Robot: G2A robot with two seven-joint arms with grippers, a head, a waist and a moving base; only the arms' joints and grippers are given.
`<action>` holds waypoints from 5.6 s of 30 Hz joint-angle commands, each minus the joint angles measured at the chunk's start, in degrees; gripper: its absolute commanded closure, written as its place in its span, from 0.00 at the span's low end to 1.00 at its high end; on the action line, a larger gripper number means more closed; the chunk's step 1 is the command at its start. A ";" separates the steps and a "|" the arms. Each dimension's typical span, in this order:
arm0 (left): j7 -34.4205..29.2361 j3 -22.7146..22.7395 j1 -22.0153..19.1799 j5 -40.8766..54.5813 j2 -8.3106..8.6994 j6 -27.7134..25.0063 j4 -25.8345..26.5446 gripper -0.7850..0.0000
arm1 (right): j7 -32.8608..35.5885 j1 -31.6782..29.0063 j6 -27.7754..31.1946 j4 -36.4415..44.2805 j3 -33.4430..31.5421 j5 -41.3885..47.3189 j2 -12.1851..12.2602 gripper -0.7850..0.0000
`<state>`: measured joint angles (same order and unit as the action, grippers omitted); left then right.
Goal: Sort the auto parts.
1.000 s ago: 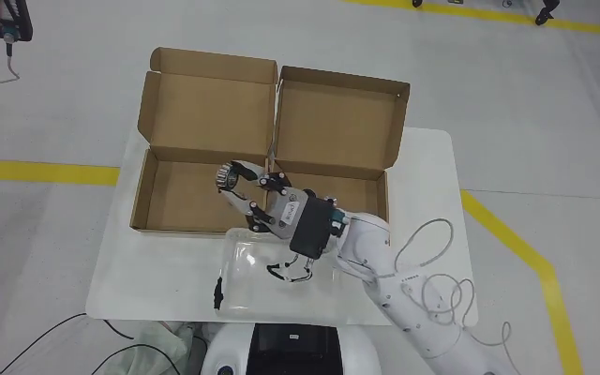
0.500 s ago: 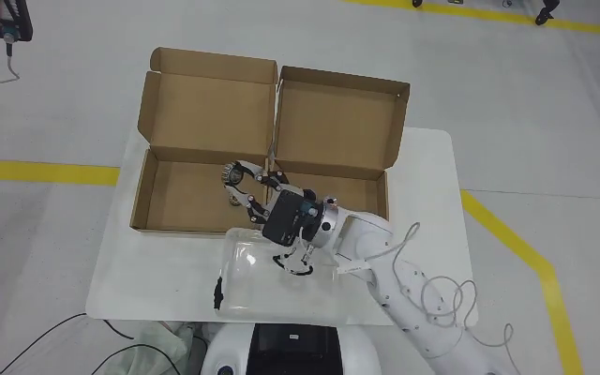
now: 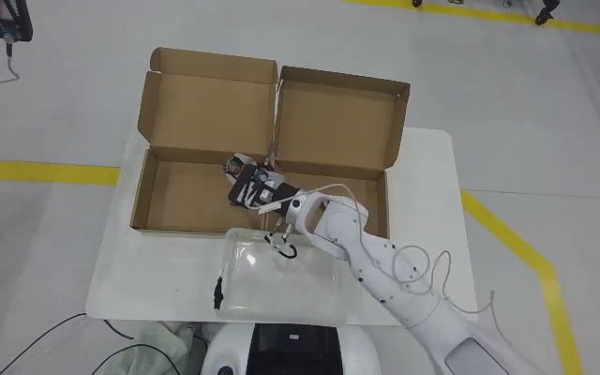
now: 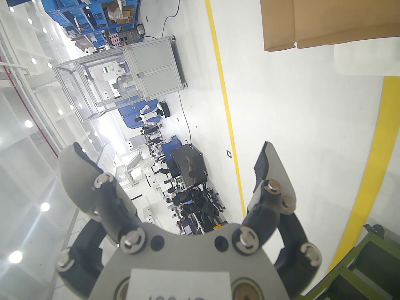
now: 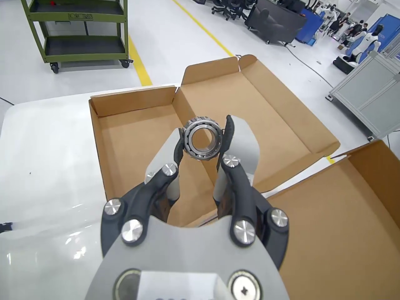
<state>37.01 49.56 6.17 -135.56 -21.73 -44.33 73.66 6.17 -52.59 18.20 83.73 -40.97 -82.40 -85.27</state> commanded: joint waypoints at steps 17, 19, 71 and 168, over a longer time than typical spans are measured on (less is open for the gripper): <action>0.00 0.00 0.00 0.00 0.00 0.00 0.00 0.00 | 1.87 3.26 0.51 -8.24 2.43 2.18 -2.58 1.00; 0.00 0.00 0.00 0.00 0.00 0.00 0.00 0.00 | 2.15 3.72 0.65 -9.70 2.89 2.61 -2.98 1.00; 0.00 0.00 0.00 0.00 0.00 0.00 0.00 0.00 | 7.13 11.47 2.53 -28.84 6.92 6.09 -11.80 0.66; 0.00 0.00 0.00 0.00 0.00 0.00 0.00 0.00 | -20.41 -58.79 2.91 36.70 -48.81 -1.34 7.38 0.00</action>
<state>37.01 49.56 6.17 -135.56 -21.73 -44.33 73.66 -13.70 -110.25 21.56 120.21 -89.26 -83.87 -77.94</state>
